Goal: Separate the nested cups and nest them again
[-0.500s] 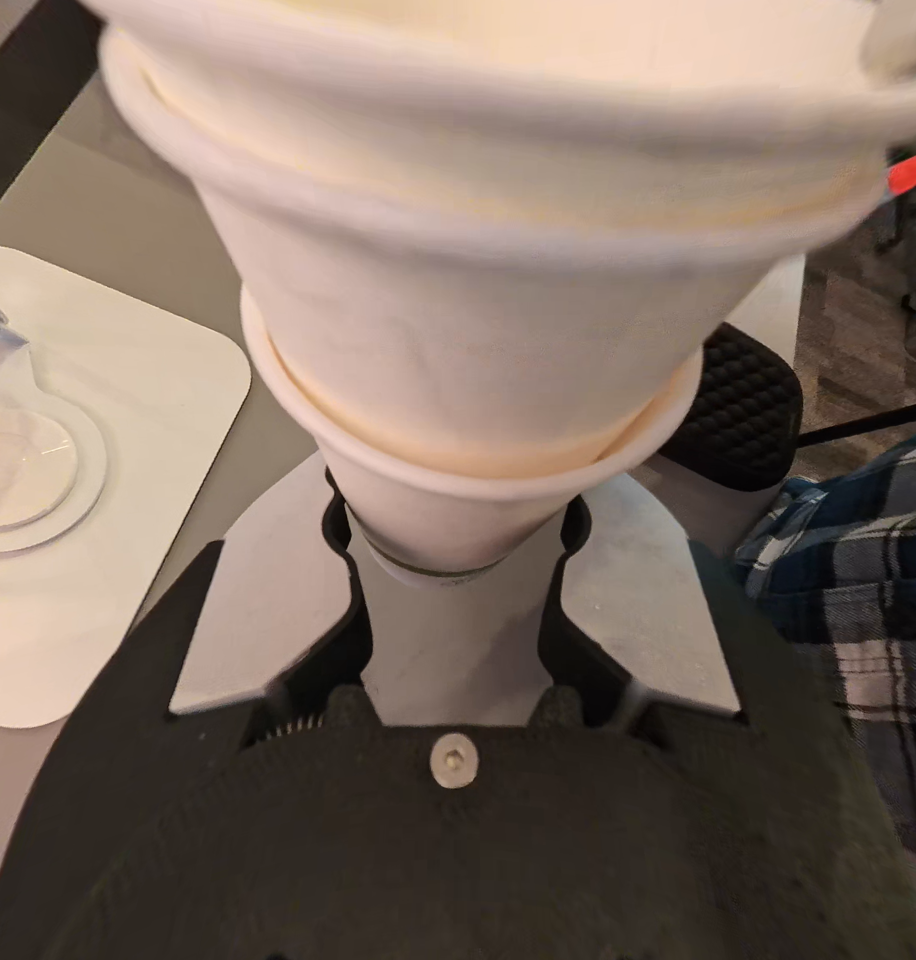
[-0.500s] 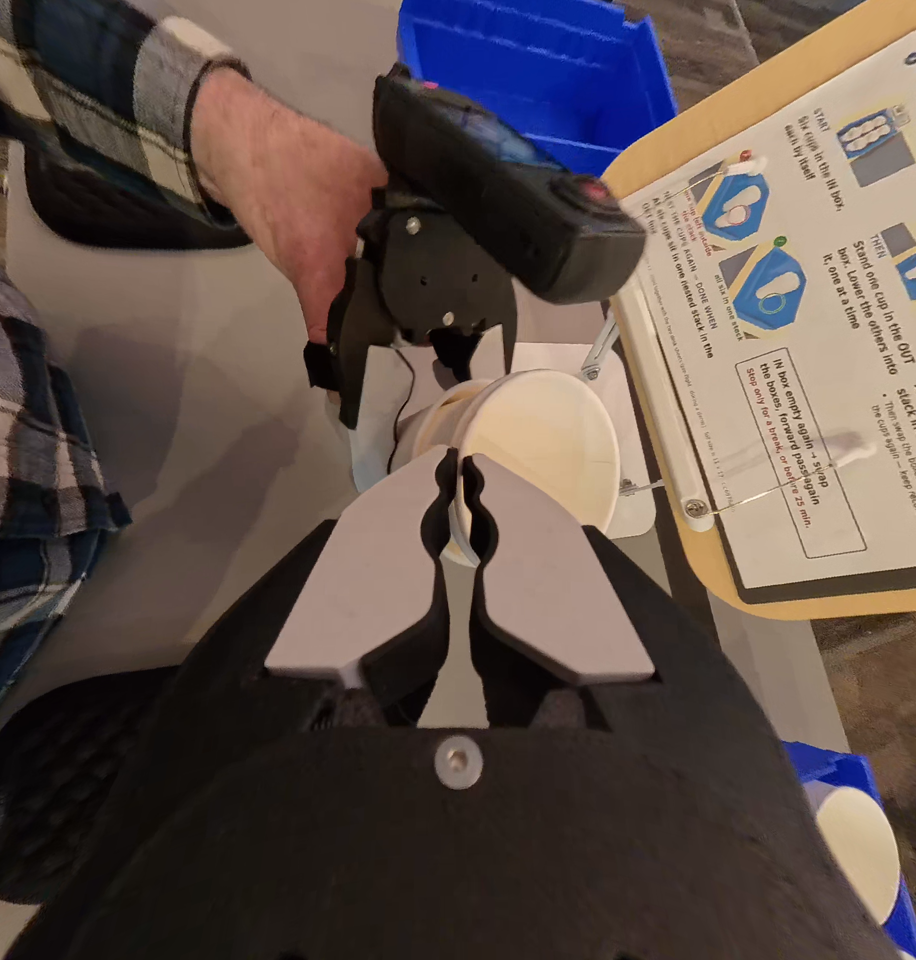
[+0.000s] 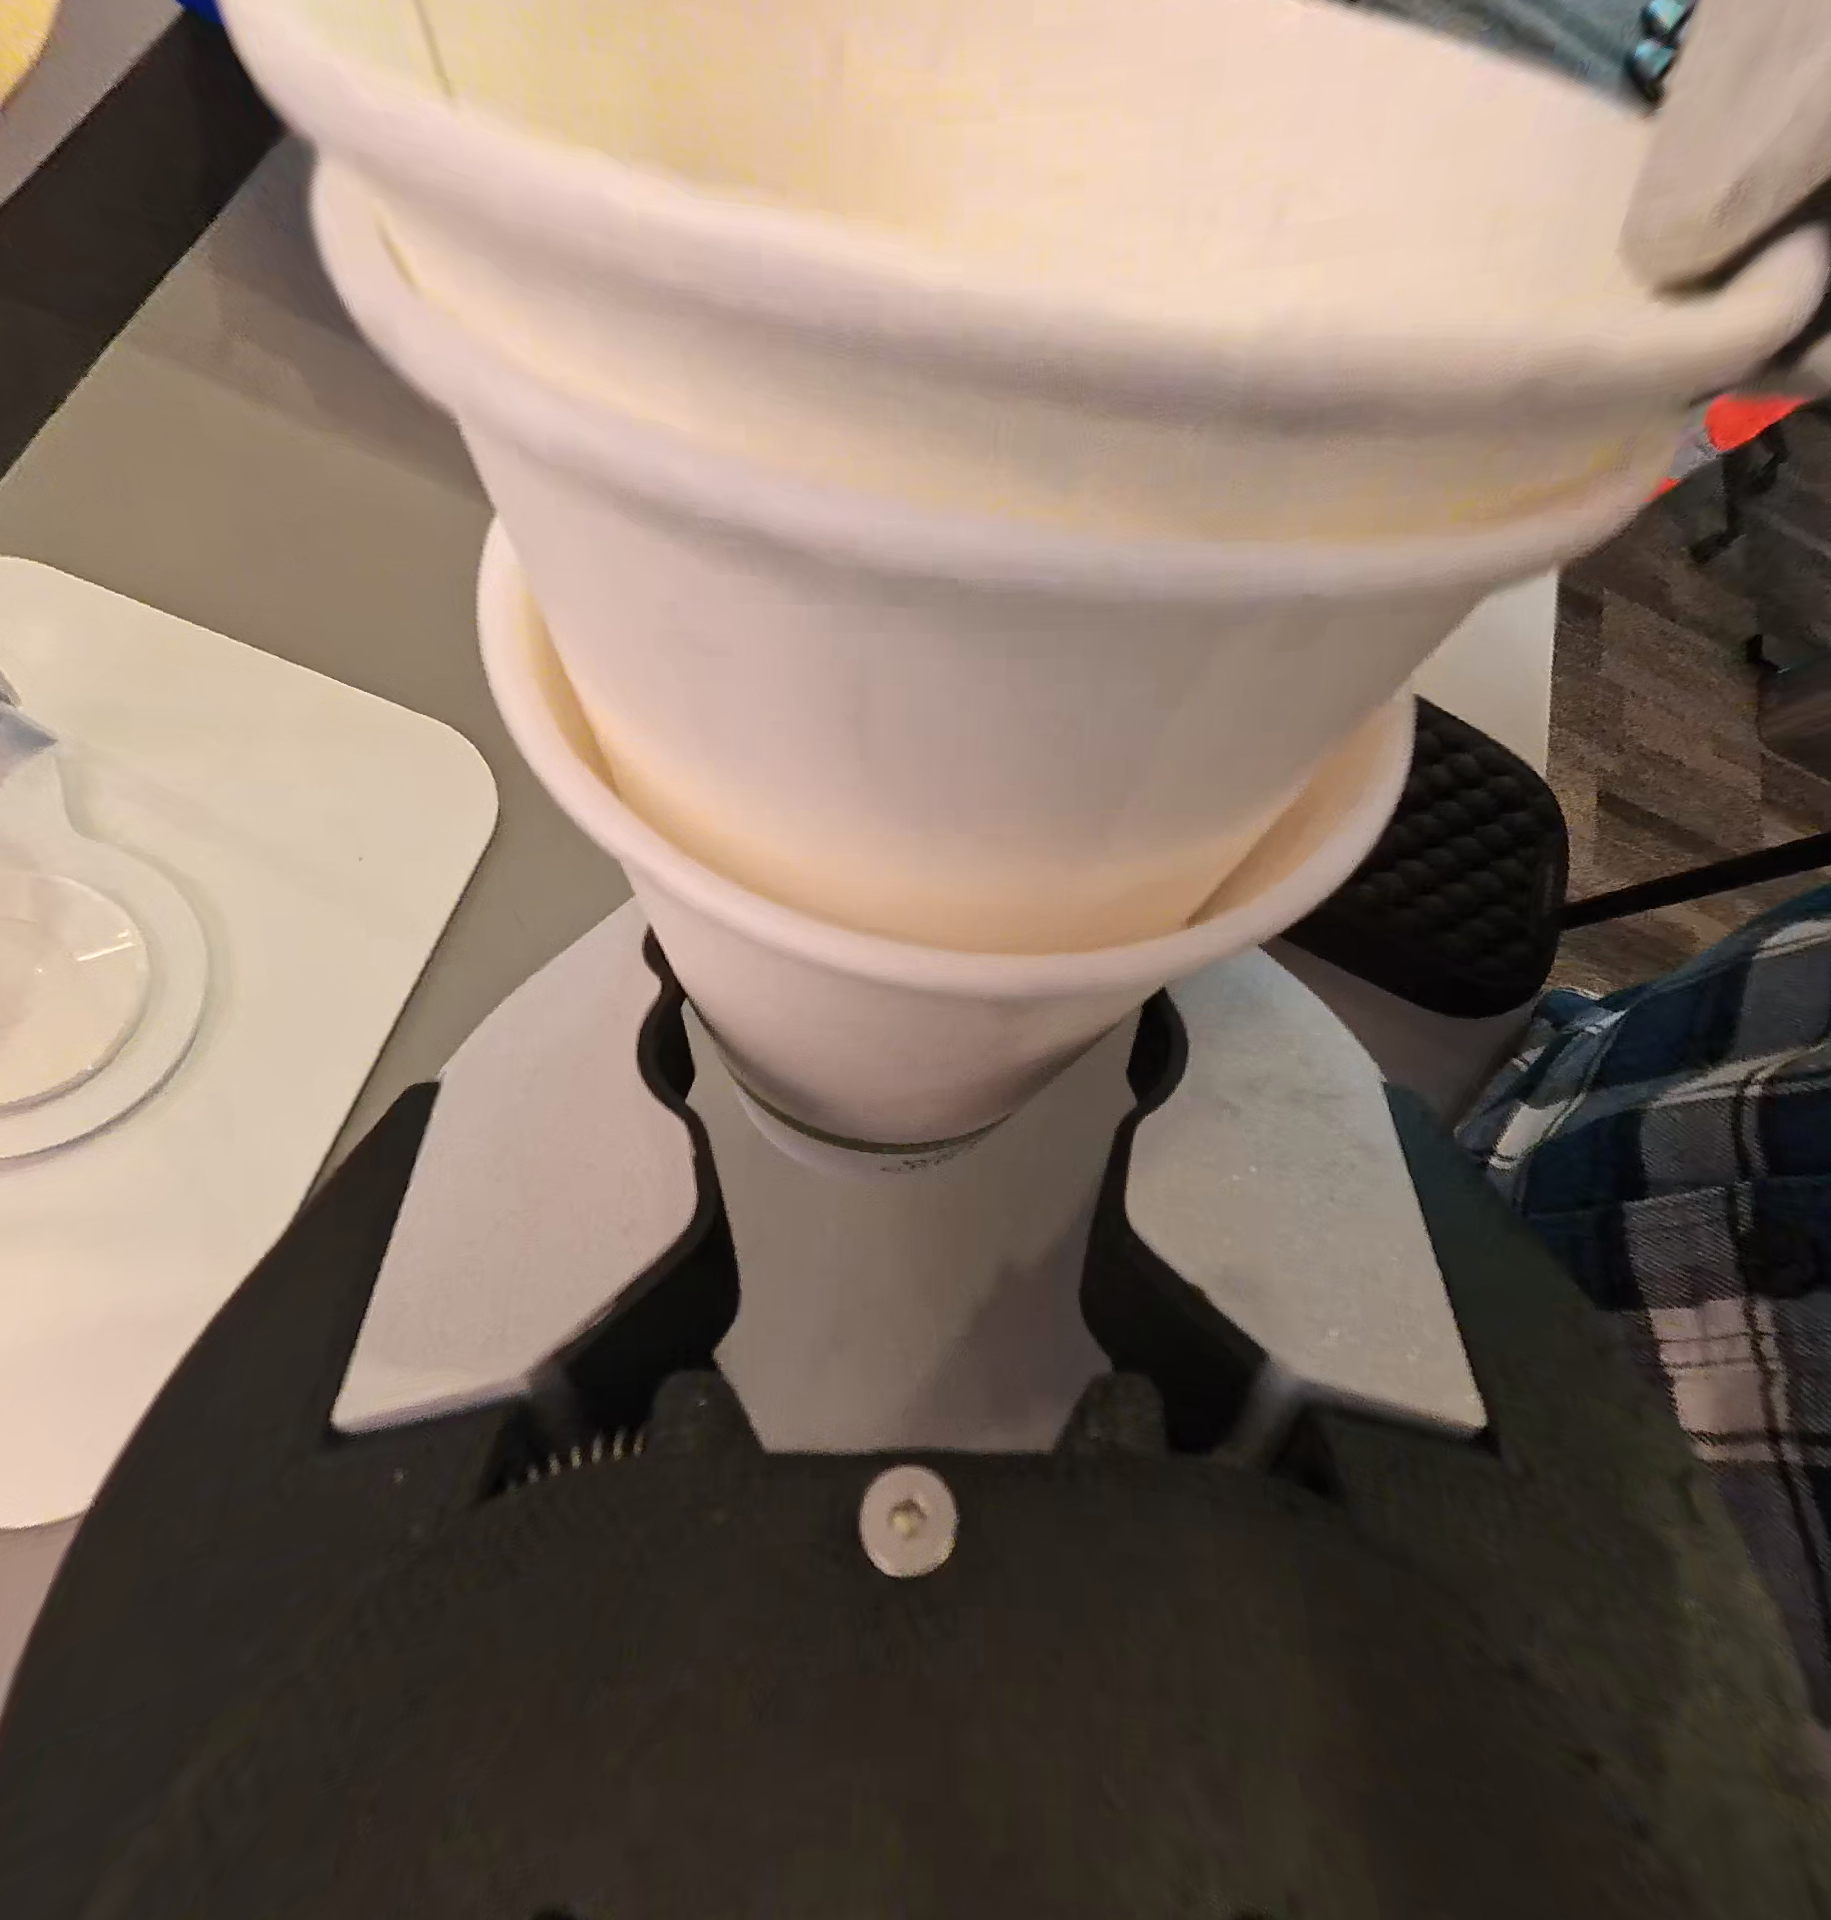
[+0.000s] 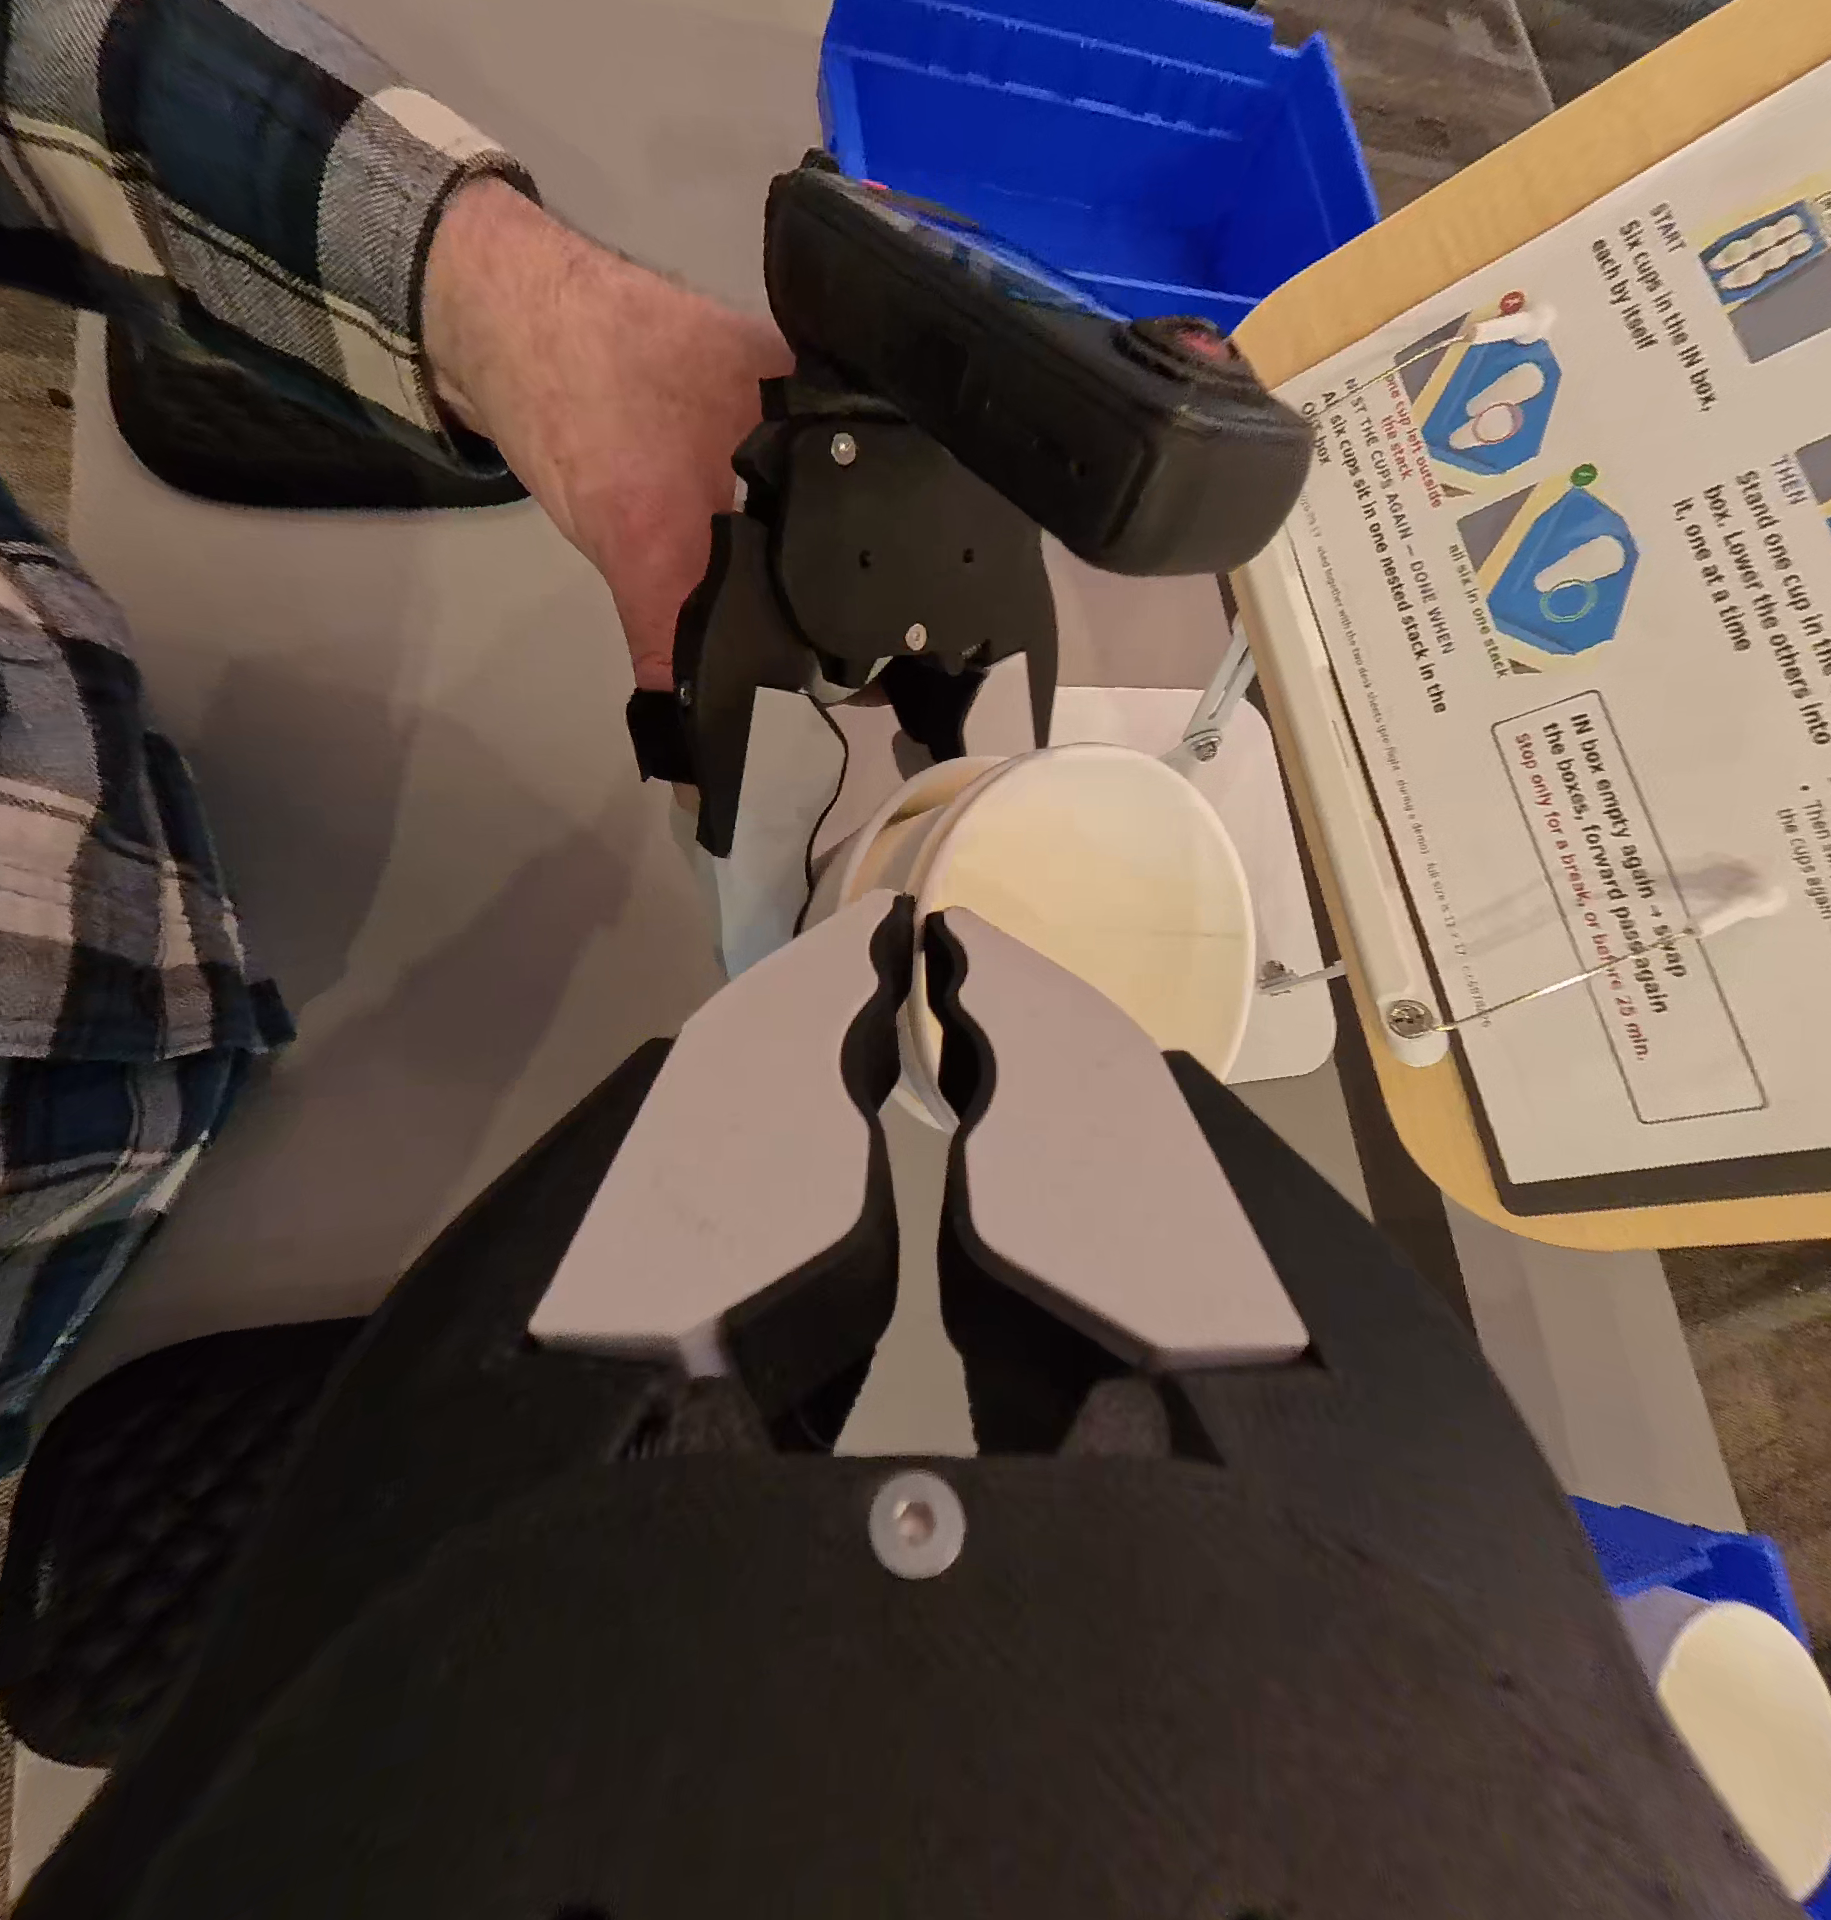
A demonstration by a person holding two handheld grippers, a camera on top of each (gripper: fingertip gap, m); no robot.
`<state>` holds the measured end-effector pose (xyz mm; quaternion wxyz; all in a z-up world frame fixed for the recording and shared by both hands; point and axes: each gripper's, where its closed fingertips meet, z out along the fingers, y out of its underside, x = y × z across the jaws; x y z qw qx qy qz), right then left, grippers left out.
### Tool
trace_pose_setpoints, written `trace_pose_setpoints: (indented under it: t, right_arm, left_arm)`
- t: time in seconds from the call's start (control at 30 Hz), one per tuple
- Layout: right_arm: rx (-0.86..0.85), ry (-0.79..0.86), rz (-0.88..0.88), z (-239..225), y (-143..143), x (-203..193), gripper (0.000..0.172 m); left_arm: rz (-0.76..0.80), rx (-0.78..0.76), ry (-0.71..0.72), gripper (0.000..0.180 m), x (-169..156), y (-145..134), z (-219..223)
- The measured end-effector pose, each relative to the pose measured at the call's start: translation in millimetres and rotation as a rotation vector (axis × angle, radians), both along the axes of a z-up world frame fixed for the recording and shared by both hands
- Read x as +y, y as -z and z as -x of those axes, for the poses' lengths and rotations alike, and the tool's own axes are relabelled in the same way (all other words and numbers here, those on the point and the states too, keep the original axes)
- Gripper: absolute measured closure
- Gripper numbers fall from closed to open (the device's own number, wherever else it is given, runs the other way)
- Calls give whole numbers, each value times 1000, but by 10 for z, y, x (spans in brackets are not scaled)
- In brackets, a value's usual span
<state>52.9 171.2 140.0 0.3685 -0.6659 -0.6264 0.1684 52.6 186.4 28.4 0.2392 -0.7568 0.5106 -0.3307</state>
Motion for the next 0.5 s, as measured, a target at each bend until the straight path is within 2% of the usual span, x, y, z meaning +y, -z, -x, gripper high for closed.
trace_pose_setpoints:
  t: [0.2, 0.5]
  right_arm:
    - [13, -36, 65, 54, 63, -78, 169]
    - [25, -44, 134, 51, 119, -115, 169]
  left_arm:
    - [-38, -51, 19, 96, 10, -110, -64]
    - [-72, -17, 29, 97, 7, -64, -61]
